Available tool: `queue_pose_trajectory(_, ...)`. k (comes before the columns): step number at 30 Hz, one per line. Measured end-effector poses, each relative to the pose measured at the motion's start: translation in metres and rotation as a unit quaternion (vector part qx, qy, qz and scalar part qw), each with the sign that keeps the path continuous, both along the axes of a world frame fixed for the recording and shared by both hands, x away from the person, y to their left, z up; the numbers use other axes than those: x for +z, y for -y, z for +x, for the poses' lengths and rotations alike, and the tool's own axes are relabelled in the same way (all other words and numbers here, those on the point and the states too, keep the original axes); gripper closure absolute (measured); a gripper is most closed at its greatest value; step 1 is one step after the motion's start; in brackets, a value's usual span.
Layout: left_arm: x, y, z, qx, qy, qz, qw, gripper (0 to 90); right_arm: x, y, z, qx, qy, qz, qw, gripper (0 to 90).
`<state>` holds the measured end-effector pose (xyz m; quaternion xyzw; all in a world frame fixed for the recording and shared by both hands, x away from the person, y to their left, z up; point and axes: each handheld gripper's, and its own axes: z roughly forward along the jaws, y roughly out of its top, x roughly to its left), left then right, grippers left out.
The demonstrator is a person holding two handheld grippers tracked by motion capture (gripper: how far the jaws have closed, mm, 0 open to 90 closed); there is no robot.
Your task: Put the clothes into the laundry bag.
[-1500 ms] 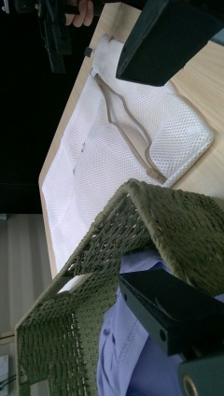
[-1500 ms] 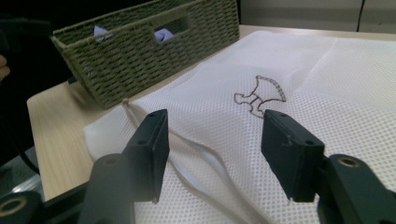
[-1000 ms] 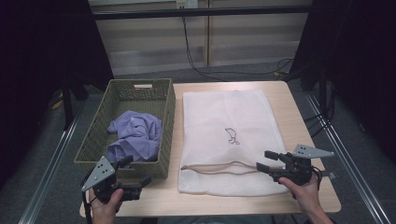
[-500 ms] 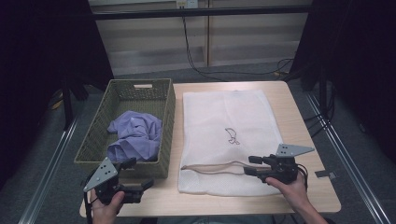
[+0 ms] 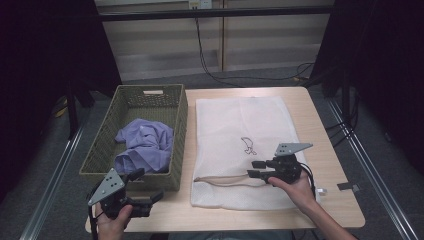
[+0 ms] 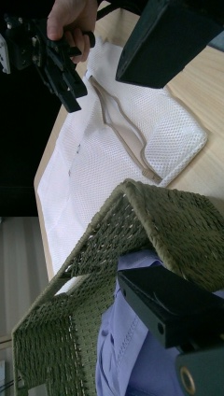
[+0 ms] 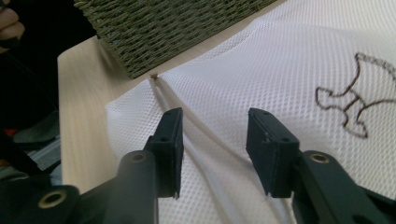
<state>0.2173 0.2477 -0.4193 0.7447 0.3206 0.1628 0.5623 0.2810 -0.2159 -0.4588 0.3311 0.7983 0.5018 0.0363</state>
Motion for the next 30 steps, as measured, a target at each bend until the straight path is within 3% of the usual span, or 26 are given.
queue_pose_trajectory(5, 0.0, -0.002, 0.001, 0.004, -0.001, 0.002, 1.0, 5.6, 0.001, -0.008, 0.012, 0.011, 0.002, -0.02, 0.9997, 57.4)
queue_pose_trajectory(10, -0.001, 0.0, 0.001, -0.005, 0.0, 0.0, 1.0, 5.5, -0.015, -0.01, 0.019, 0.011, -0.021, -0.027, 0.9993, 55.0)
queue_pose_trajectory(13, 0.0, 0.0, 0.001, 0.001, 0.0, 0.006, 1.0, 5.5, -0.03, -0.01, 0.023, 0.006, -0.037, -0.06, 0.9975, 56.1)
queue_pose_trajectory(17, -0.001, 0.0, 0.002, 0.002, -0.002, 0.003, 1.0, 5.5, -0.036, -0.01, 0.026, 0.004, -0.043, -0.07, 0.9966, 57.2)
queue_pose_trajectory(20, -0.001, 0.0, 0.002, 0.003, -0.002, 0.003, 1.0, 5.5, -0.042, -0.013, 0.026, 0.01, -0.055, -0.092, 0.9942, 60.2)
queue_pose_trajectory(22, -0.001, 0.0, 0.002, 0.003, -0.003, 0.003, 1.0, 5.3, -0.045, -0.016, 0.026, 0.015, -0.046, -0.093, 0.9945, 60.8)
queue_pose_trajectory(26, -0.002, 0.001, 0.003, 0.0, -0.001, 0.002, 1.0, 5.3, -0.045, -0.018, 0.023, -0.001, -0.046, -0.101, 0.9938, 64.6)
queue_pose_trajectory(27, -0.002, 0.001, 0.004, 0.0, -0.001, 0.004, 1.0, 5.3, -0.046, -0.018, 0.022, 0.002, -0.027, -0.11, 0.9936, 67.6)
queue_pose_trajectory(30, -0.002, 0.001, 0.003, 0.002, -0.003, 0.004, 1.0, 5.3, -0.046, -0.018, 0.021, 0.006, -0.018, -0.113, 0.9934, 68.2)
